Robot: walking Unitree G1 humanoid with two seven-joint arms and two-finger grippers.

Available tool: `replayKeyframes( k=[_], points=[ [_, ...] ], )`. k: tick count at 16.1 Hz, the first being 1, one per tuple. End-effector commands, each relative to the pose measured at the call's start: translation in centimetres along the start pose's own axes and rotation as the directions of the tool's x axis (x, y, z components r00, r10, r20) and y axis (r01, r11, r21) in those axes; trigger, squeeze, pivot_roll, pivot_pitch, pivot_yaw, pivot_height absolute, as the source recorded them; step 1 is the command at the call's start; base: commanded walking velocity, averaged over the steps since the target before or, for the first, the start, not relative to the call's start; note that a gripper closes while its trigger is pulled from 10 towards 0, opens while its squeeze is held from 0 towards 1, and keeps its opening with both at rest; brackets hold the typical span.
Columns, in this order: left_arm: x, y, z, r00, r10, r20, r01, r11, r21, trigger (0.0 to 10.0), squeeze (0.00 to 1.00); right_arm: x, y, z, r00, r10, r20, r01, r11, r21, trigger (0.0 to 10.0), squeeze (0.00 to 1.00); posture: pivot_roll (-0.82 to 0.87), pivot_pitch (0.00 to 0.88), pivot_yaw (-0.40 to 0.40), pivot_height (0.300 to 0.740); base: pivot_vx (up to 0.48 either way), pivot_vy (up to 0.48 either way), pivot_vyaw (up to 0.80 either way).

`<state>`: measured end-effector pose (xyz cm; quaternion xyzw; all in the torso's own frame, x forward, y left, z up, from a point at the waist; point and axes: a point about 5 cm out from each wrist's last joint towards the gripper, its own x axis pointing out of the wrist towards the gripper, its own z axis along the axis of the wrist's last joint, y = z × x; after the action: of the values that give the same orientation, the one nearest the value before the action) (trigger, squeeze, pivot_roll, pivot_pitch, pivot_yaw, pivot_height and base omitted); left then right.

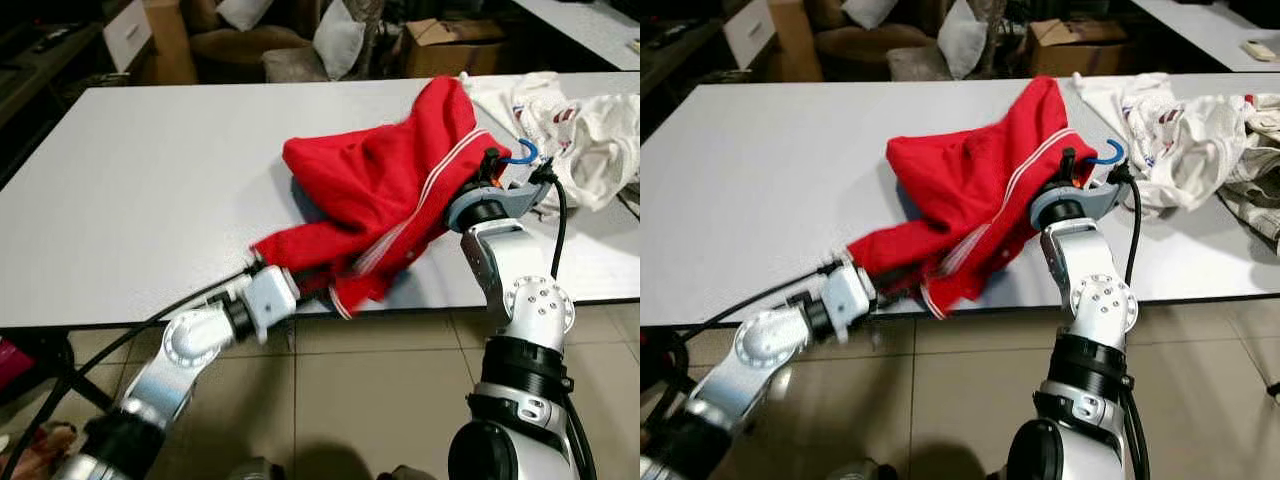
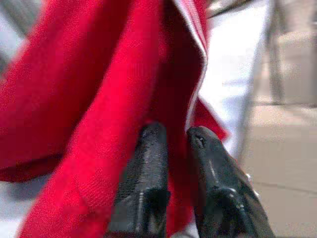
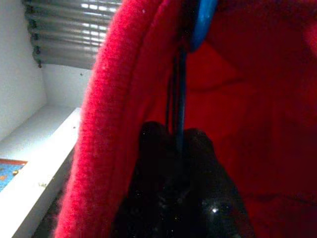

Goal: Hang hanger

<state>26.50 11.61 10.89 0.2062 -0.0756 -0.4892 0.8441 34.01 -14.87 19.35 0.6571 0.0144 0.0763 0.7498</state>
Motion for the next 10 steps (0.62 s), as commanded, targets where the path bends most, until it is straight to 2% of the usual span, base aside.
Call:
replayKeyframes(
  k=[1, 3, 4, 5, 7, 8, 9, 10],
  points=[
    [-0.5, 0.0, 0.2, 0.999, -0.052, -0.005, 0.052, 0.998, -0.034, 10.0, 1.0, 0.0, 0.3, -0.7, 1.0, 0.014, -0.008, -0.014, 1.0, 0.023, 10.0, 0.0, -0.12, 0.0, 0.025, 0.74, 0.0, 0.0, 0.0],
    [-1.8, 0.3, 0.9, 0.996, -0.087, 0.019, 0.089, 0.983, -0.163, 10.0, 1.0, -0.1, 0.0, -0.5, 1.0, 0.018, -0.018, -0.019, 1.0, -0.017, 10.0, 0.0, -0.12, 0.0, 0.026, 0.74, 0.0, 0.0, 0.0],
    [-2.4, 0.7, 1.1, 0.998, -0.056, 0.025, 0.06, 0.975, -0.215, 10.0, 1.0, -0.3, -0.4, -0.4, 0.999, 0.005, -0.035, -0.007, 0.998, -0.058, 10.0, 0.0, -0.11, 0.0, 0.023, 0.74, 0.0, 0.0, 0.0],
    [-3.1, 1.6, 1.6, 0.998, 0.029, 0.056, -0.009, 0.945, -0.326, 10.0, 1.0, -0.7, -0.9, -0.2, 0.999, -0.005, -0.053, -0.002, 0.991, -0.132, 10.0, 0.0, -0.11, 0.0, 0.019, 0.74, 0.0, 0.0, 0.0],
    [-3.6, 2.5, 1.9, 0.991, 0.121, 0.064, -0.087, 0.916, -0.391, 10.0, 1.0, -1.1, -1.0, 0.1, 0.998, 0.007, -0.063, -0.016, 0.99, -0.138, 10.0, 0.0, -0.11, 0.0, 0.018, 0.74, 0.0, 0.0, 0.0],
    [-4.0, 3.5, 2.0, 0.974, 0.22, 0.055, -0.176, 0.887, -0.428, 10.0, 1.0, -1.6, -0.9, 0.3, 0.996, 0.032, -0.08, -0.043, 0.988, -0.147, 10.0, 0.0, -0.11, 0.0, 0.017, 0.74, 0.0, 0.0, 0.0],
    [-5.0, 5.1, 2.3, 0.927, 0.376, 0.023, -0.319, 0.818, -0.479, 10.0, 0.06, -2.9, -0.8, 0.5, 0.989, 0.076, -0.13, -0.1, 0.978, -0.185, 10.0, 0.0, -0.11, 0.0, 0.019, 0.74, 0.0, 0.0, 0.42],
    [-5.7, 5.6, 2.3, 0.893, 0.449, -0.027, -0.405, 0.776, -0.484, 10.0, 0.0, -4.4, -1.1, 0.7, 0.982, 0.094, -0.166, -0.129, 0.967, -0.218, 10.0, 0.0, -0.11, 0.0, 0.023, 0.74, 0.0, 0.0, 0.8]
  ],
)
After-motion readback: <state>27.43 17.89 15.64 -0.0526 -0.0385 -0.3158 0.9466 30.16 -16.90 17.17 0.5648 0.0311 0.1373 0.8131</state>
